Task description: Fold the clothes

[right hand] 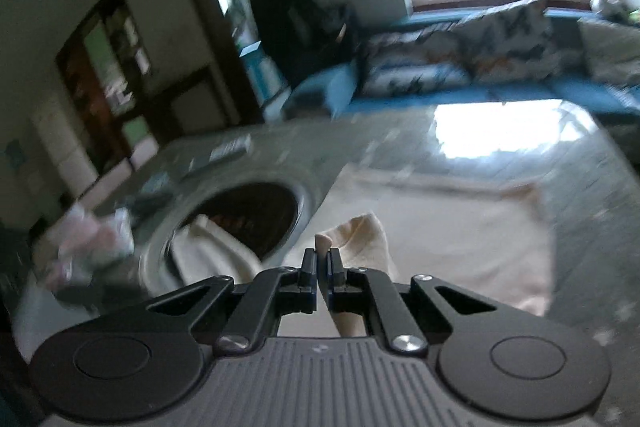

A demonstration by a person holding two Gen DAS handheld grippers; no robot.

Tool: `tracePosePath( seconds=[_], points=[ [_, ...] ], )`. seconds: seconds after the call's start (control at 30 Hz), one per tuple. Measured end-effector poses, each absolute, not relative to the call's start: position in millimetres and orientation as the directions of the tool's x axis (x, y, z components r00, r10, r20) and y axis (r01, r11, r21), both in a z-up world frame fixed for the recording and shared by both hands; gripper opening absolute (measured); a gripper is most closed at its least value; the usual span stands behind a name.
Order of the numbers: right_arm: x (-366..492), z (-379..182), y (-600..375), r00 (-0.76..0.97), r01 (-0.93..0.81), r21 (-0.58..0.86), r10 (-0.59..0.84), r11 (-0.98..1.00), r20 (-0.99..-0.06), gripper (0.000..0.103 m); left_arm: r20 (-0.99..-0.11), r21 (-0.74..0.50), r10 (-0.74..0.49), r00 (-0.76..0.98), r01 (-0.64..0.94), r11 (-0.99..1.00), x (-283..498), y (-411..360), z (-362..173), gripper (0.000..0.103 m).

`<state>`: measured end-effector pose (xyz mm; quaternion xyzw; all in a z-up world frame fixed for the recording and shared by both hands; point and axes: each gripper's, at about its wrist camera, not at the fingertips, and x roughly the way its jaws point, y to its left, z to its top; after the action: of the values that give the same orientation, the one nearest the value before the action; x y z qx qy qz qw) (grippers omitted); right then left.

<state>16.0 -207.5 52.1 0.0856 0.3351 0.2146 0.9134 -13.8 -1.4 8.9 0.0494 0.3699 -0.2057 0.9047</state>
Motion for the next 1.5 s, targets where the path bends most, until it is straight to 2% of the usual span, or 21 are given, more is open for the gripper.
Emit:
tracePosePath(
  seconds=[0.13,0.2,0.4,0.7,0.77,0.9,0.93,1.0,1.17,1.5],
  points=[
    [19.5,20.6,-178.0,0.602,-0.376,0.315,0.489,0.871,-0.632,0.004,-0.708,-0.100,-0.305,0.637,0.337,0.936,-9.1,18.1,2.9,0.059],
    [17.2,7.8,-166.8,0.556,-0.392,0.329,0.506,0.859,-0.659,0.009,-0.712,-0.104,-0.297,0.636,0.324,0.940,-9.5,24.4,0.8,0.059],
    [-0.8,12.1,-180.1,0.558,-0.396,0.327,0.508,0.858,-0.656,0.010,-0.707,-0.102,-0.297,0.641,0.323,0.941,-7.8,23.0,0.2,0.059],
    [-42.0,11.7,-270.5,0.659,-0.209,0.214,0.299,0.954,-0.690,0.011,-0.704,-0.106,-0.345,0.621,0.388,0.916,1.3,-4.7,-5.8,0.057],
    [-45.4,3.7,-287.2,0.660,-0.157,0.233,0.278,0.960,-0.698,0.011,-0.714,-0.106,-0.351,0.606,0.402,0.909,4.0,-13.5,-11.4,0.045],
    [-48.3,-13.9,-304.6,0.650,-0.103,0.266,0.267,0.958,-0.711,0.011,-0.730,-0.077,-0.345,0.590,0.430,0.899,5.4,-27.7,-22.2,0.034],
    [-49.5,-15.8,-306.9,0.652,-0.099,0.278,0.273,0.956,-0.707,0.011,-0.735,-0.075,-0.342,0.586,0.432,0.899,5.9,-29.4,-24.5,0.028],
    [-50.7,-14.8,-309.7,0.656,-0.098,0.287,0.279,0.953,-0.701,0.011,-0.738,-0.069,-0.337,0.585,0.431,0.900,6.6,-31.1,-26.9,0.025],
    [-48.9,-9.2,-306.3,0.657,-0.123,0.262,0.276,0.957,-0.701,0.012,-0.732,-0.067,-0.322,0.600,0.407,0.911,7.5,-26.6,-24.4,0.006],
    [-22.4,1.2,-293.6,0.687,-0.176,0.185,0.255,0.967,-0.680,0.012,-0.733,-0.042,-0.289,0.616,0.383,0.923,2.4,-20.0,-12.9,0.006]
  ],
)
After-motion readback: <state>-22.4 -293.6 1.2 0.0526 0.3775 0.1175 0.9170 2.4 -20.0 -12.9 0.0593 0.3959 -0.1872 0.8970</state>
